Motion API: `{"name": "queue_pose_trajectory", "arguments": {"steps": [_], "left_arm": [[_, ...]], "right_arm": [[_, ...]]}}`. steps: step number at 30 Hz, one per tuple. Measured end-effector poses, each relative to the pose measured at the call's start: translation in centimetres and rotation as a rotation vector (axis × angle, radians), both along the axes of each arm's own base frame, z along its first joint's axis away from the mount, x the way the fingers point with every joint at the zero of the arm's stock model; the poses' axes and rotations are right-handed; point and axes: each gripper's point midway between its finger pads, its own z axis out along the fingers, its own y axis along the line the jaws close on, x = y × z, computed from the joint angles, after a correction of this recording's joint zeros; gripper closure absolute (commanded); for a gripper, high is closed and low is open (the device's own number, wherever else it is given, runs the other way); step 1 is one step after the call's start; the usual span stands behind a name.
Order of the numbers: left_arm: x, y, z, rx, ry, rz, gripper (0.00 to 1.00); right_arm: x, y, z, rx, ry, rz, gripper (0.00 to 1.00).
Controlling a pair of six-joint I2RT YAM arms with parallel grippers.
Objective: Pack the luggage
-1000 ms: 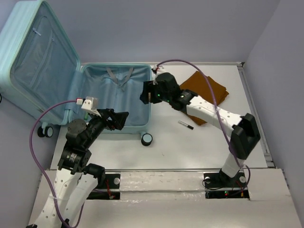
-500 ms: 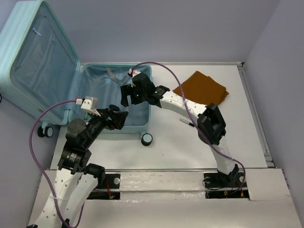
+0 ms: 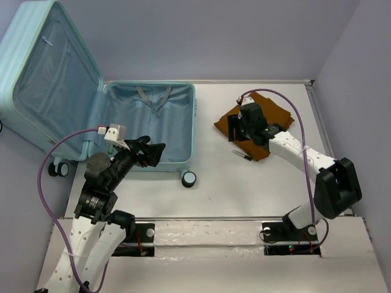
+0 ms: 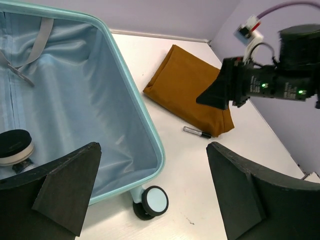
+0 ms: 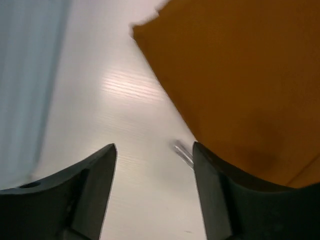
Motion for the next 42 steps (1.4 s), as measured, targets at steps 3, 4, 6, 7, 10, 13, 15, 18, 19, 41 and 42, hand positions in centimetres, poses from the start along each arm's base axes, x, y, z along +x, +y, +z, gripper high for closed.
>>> {"name": "queue_pose_trajectory", "arguments": {"steps": [3, 4, 6, 7, 10, 13, 15, 18, 19, 41, 42], "left_arm": [[0.0, 0.0, 0.0, 0.0, 0.0, -0.001, 0.01], [0.0, -0.1, 0.0, 0.0, 0.001, -0.002, 0.01], [0.2, -0.1, -0.1, 0.001, 0.006, -0.005, 0.02], [0.2, -0.1, -0.2, 0.002, 0.008, -0.005, 0.02], [0.4, -0.1, -0.4, 0.004, 0.015, -0.002, 0.02], [0.4, 0.0, -0.3, 0.004, 0.014, -0.002, 0.02], [0.4, -0.1, -0.3, 0.004, 0.014, -0.003, 0.02], [0.4, -0.1, -0.3, 0.003, 0.014, -0.007, 0.02], [0.3, -0.1, -0.3, 0.003, 0.014, -0.009, 0.02], [0.5, 0.2, -0.3, 0.002, 0.012, 0.001, 0.02], [0.5, 0.2, -0.3, 0.002, 0.012, 0.003, 0.02]], "right_arm": [[-0.5, -3.7, -5.1, -0.107, 0.125, -0.043, 0.28], [-1.2, -4.2, -6.8, -0.145, 0.174, -0.032, 0.3], [-2.3, -4.6, -9.4, -0.202, 0.252, 0.005, 0.33], [-2.4, -4.6, -10.3, -0.218, 0.276, 0.017, 0.34], [-2.1, -4.6, -12.6, -0.262, 0.34, 0.036, 0.38], [-0.9, -4.8, -14.5, -0.293, 0.378, 0.02, 0.41], [-0.2, -4.8, -14.5, -0.297, 0.371, 0.012, 0.69], [0.1, -4.5, -14.5, -0.287, 0.373, 0.006, 0.84], [0.1, -4.3, -14.5, -0.277, 0.373, 0.011, 0.89], [-2.6, 15.9, 10.6, 0.425, 0.015, 0.365, 0.26], [-2.6, 17.6, 11.3, 0.454, 0.003, 0.399, 0.12]]}}
